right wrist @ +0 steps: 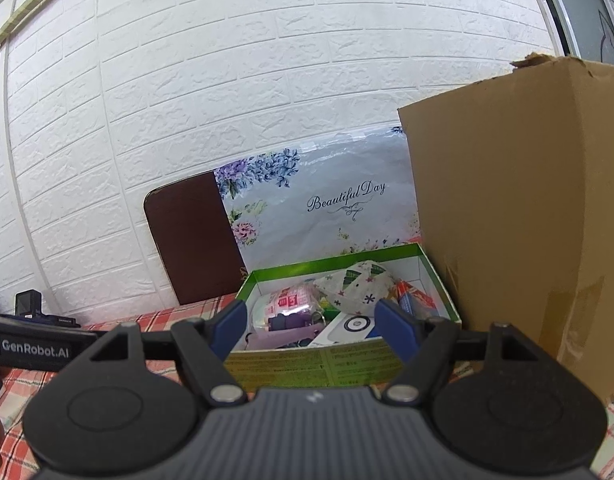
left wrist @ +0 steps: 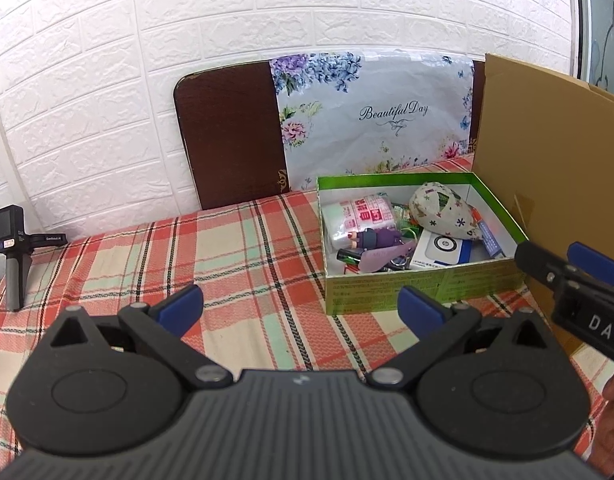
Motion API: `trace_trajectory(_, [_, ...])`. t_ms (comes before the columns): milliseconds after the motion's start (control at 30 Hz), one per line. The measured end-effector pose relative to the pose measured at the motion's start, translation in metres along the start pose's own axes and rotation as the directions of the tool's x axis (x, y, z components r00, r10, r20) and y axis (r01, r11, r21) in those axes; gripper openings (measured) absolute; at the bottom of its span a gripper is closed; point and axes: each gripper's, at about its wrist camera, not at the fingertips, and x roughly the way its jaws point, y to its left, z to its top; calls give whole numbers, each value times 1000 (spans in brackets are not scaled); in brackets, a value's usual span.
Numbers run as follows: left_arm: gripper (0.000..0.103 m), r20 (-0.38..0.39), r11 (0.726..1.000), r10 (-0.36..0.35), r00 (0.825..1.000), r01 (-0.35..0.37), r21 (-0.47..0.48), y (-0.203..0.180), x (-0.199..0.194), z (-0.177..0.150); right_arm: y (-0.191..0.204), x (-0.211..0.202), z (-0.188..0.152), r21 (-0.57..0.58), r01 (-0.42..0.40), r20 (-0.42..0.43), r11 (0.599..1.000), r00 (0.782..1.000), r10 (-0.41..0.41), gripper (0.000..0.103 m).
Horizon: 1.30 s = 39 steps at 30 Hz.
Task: Organize objects
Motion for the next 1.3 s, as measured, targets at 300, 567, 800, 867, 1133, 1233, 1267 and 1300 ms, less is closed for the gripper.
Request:
trace_trajectory(300, [103,41,1000,20,999,-20,15,-1,-5,-2,-2,1,-1,1,13,4,1000,1000,-13,75])
trace_trajectory(567, [103,46,998,59,997,-59,16,-2,-5,1,1,-7,1,-25,14,47,1000,999,-13,77])
trace_trajectory(800, [103,-15,999,50,999,-50,-6,-1,3,-4,2,-8,0,-34,7,39,999,999,-5,77])
trace_trajectory(867, [103,-29,999,37,999,-38,-16,0,4,-5,1,-9,-1,-34,7,39,999,999,-6,78])
trace_trajectory(1133, [103,-26,998,60,998,-60,-23,1,5,-6,1,-7,-3,-30,10,29,999,1000,-9,78])
trace_trajectory(1233, [103,-24,998,66,998,-66,-13,0,4,-7,2,-6,-3,-32,13,26,999,1000,-12,79])
trace_trajectory(1267, [103,-23,998,64,998,-64,-12,0,5,-7,3,-5,-3,-31,13,24,999,1000,-12,79])
trace_trajectory(1300, [103,-22,998,60,998,-60,-14,1,4,-7,3,-5,-3,-31,13,23,999,1000,-12,79])
